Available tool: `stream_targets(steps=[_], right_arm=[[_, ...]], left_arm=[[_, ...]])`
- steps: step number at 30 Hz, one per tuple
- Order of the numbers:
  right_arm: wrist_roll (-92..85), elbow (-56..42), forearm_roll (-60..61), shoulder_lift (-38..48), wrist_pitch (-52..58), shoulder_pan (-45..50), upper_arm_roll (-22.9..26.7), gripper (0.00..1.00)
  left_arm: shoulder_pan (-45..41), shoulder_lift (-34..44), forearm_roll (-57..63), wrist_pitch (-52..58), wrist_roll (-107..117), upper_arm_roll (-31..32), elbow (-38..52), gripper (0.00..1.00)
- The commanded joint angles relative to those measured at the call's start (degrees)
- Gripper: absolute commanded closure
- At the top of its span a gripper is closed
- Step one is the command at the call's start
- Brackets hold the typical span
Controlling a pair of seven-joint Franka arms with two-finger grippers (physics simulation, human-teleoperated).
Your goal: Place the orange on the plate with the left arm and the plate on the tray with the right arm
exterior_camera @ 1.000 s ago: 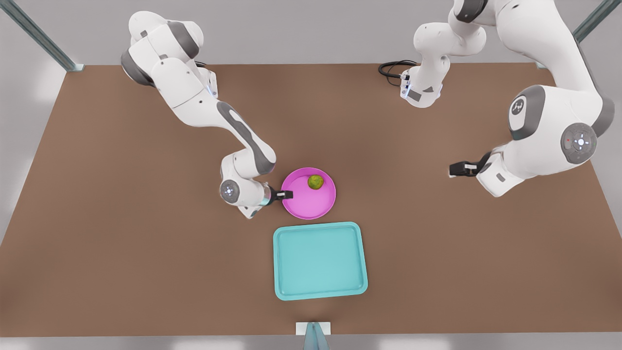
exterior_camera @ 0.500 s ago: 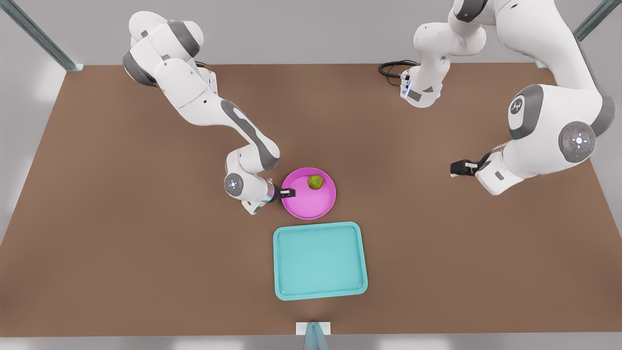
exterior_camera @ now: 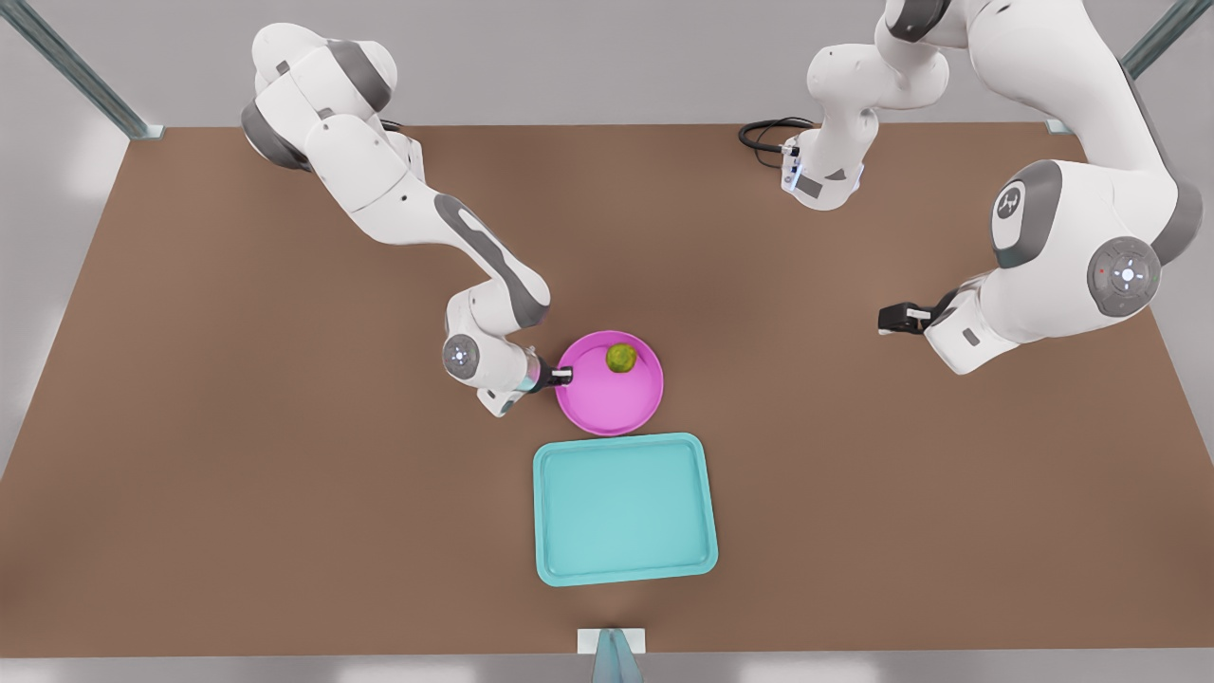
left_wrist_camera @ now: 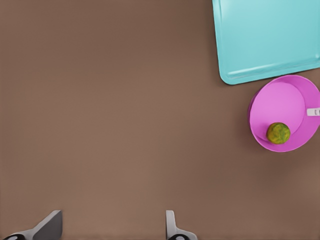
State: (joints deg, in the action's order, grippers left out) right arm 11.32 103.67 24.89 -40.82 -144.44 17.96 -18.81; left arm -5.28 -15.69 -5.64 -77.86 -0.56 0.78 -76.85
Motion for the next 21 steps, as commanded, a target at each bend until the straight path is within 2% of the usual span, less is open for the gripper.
stream_targets(steps=[1,5,7,10,14,16,18,20,21], right_arm=[[-0.33,-0.13,-0.28,0.30,0.30,-0.12,-0.35,0.79],[-0.07,-1.01,0.07,0.48,0.39,-1.78,-2.90,0.79],[0.02,-4.96,0.25,0.39,5.04,-6.18,-6.07,0.79],[-0.51,-9.18,3.94,-0.75,6.19,-6.36,-6.51,0.79],[-2.00,-24.74,4.38,-10.59,9.79,-5.92,-6.33,0.79],[-6.13,-36.42,3.94,-17.97,13.74,-5.48,-6.16,0.79],[-10.97,-47.67,4.03,-24.92,20.07,-4.78,-3.52,0.79],[-15.54,-51.90,4.03,-27.12,22.19,-3.63,0.52,0.79],[-16.59,-53.57,4.03,-28.35,22.36,-3.63,0.79,0.79]], left_arm=[[0.00,0.05,0.02,0.25,-0.76,0.01,0.12,0.00],[0.00,-0.04,0.02,0.25,-0.76,0.01,0.03,0.00],[0.00,0.05,0.02,0.25,-0.76,0.01,0.03,0.00],[0.00,0.31,0.02,0.60,-0.67,0.01,0.03,0.00],[0.00,0.22,0.02,1.04,-0.58,0.10,0.12,0.00],[0.00,0.14,0.02,0.95,-0.58,0.10,0.12,0.00],[0.00,0.05,0.02,0.95,-0.58,0.10,0.12,0.00],[0.00,-0.04,0.02,0.86,-0.58,0.10,0.12,0.00],[0.00,0.05,0.02,0.95,-0.58,0.10,0.12,0.00]])
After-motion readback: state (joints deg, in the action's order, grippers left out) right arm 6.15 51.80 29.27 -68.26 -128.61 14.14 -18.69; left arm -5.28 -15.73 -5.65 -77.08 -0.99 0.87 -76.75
